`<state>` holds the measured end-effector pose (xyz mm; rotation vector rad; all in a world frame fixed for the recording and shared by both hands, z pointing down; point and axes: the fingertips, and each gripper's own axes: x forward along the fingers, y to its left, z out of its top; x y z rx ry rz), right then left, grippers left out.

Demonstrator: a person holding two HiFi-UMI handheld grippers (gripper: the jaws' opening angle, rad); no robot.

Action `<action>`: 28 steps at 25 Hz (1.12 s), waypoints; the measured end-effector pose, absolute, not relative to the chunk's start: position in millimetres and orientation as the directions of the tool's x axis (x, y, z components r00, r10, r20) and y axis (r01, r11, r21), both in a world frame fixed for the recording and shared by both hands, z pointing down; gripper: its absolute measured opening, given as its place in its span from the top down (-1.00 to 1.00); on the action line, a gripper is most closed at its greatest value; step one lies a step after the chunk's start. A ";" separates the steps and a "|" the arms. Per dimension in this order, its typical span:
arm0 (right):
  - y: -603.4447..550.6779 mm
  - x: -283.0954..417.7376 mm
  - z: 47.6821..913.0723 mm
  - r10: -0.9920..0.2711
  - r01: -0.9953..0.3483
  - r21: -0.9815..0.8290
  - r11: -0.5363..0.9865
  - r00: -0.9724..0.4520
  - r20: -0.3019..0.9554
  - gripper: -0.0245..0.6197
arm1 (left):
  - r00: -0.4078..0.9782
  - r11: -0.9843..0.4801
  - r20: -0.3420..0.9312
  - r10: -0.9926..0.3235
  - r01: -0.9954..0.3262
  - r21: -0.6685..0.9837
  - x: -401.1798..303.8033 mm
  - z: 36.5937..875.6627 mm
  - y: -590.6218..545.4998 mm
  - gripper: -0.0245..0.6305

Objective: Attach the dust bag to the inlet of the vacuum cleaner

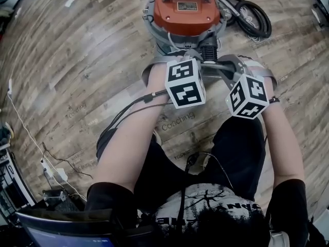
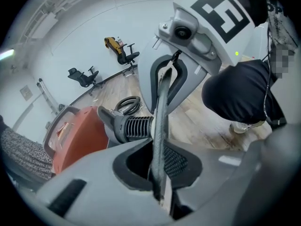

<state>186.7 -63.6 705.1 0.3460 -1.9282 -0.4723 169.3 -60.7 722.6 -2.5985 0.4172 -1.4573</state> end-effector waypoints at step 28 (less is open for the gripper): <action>-75.4 188.0 702.3 -0.397 -0.097 0.392 0.915 -0.394 0.829 0.79 | 0.468 -0.957 0.838 -0.281 -0.197 -0.210 164.5 722.8 -69.9 0.83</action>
